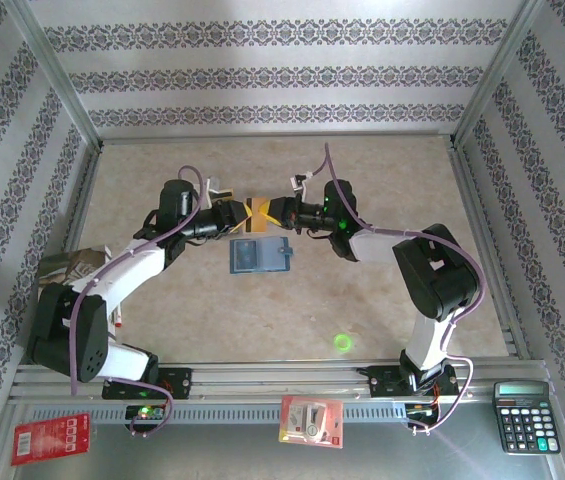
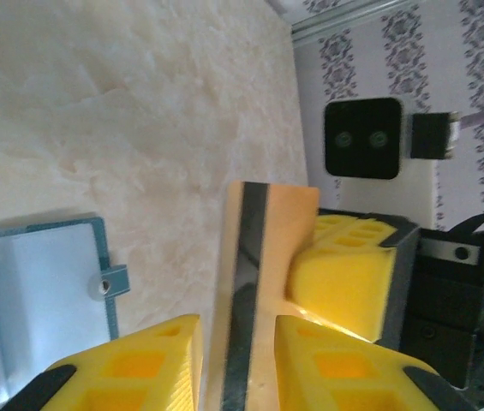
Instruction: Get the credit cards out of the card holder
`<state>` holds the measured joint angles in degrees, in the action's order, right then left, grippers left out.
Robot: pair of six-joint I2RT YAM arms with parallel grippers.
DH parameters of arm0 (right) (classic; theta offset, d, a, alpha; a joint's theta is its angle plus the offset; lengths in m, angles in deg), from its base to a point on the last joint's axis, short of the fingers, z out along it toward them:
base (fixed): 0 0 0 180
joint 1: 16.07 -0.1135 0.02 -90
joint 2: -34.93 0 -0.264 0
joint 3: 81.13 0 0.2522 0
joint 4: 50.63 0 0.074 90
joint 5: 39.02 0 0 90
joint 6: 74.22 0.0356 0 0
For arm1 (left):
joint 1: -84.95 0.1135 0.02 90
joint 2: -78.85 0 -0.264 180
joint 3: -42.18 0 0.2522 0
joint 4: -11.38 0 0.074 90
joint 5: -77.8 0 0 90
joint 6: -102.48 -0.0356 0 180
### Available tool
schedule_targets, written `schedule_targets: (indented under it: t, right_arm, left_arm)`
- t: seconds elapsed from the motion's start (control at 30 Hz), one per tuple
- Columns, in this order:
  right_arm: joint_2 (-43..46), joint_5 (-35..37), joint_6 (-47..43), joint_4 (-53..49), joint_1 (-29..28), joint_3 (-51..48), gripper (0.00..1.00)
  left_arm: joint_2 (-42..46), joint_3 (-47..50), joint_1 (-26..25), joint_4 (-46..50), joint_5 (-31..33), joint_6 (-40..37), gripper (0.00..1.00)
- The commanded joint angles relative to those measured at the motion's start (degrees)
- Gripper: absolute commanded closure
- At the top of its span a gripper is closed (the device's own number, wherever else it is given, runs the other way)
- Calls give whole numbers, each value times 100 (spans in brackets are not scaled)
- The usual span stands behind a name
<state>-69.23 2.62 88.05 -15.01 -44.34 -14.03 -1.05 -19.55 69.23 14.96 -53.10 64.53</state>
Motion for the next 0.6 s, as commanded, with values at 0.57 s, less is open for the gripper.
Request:
schedule_targets:
  t: [0.57]
  right_arm:
    - [-163, 349, 648, 379, -137, 23, 95]
  left_arm:
    - [-68, 205, 53, -1826, -22, 889, 91]
